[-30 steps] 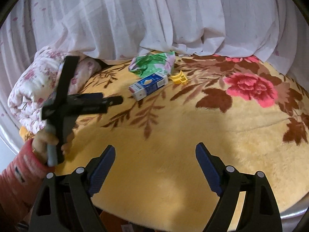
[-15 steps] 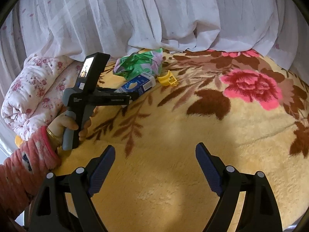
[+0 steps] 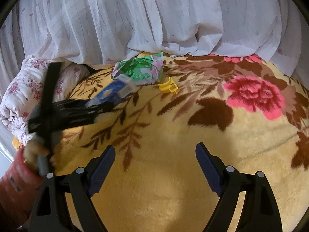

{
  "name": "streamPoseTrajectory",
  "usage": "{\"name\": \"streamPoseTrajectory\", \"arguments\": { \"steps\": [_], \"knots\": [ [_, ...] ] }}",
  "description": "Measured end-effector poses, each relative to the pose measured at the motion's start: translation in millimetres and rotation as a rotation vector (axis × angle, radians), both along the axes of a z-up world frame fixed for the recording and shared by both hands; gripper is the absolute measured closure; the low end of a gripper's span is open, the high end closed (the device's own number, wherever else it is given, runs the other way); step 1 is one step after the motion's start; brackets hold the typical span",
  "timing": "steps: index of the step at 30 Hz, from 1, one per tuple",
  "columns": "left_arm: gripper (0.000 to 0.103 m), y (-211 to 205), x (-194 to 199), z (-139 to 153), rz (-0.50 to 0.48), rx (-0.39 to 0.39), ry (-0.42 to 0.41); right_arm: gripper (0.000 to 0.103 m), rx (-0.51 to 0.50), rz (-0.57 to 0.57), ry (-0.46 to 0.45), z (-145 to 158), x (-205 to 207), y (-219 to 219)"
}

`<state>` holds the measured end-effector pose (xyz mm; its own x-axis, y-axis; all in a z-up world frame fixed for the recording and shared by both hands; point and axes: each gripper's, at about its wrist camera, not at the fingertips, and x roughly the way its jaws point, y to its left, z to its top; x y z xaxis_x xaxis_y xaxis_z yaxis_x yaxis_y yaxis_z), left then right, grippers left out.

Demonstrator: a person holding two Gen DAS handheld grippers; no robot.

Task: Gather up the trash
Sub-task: 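Grasp the blue-white medicine box with the left tool, then grasp the yellow plastic clip with the right tool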

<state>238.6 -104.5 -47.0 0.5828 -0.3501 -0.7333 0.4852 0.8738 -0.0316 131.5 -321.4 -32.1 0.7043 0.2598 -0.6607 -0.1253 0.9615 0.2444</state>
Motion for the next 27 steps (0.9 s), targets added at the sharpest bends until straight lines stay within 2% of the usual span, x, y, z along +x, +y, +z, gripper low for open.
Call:
{"name": "streamPoseTrajectory", "arguments": {
  "steps": [7,13,17,20,24,26,27],
  "knots": [
    [0.045,36,-51,16,0.088,-0.039,-0.051,0.020,-0.071,-0.005,-0.027,4,50,8],
    [0.045,62,-73,13,0.165,-0.059,-0.027,0.020,-0.106,-0.023,-0.029,4,104,16],
    [0.045,79,-82,14,0.241,-0.076,-0.014,0.020,-0.170,-0.036,-0.003,-9,145,26],
    [0.045,88,-90,20,0.283,-0.076,-0.036,0.020,-0.225,-0.042,0.018,-22,166,32],
    [0.045,95,-96,31,0.298,-0.088,-0.058,0.026,-0.287,-0.058,0.058,-40,190,37],
    [0.045,96,-98,35,0.302,-0.088,-0.071,0.033,-0.296,-0.068,0.077,-46,198,36],
    [0.045,97,-100,38,0.303,-0.093,-0.077,0.044,-0.297,-0.071,0.089,-48,201,35]
  ]
}}
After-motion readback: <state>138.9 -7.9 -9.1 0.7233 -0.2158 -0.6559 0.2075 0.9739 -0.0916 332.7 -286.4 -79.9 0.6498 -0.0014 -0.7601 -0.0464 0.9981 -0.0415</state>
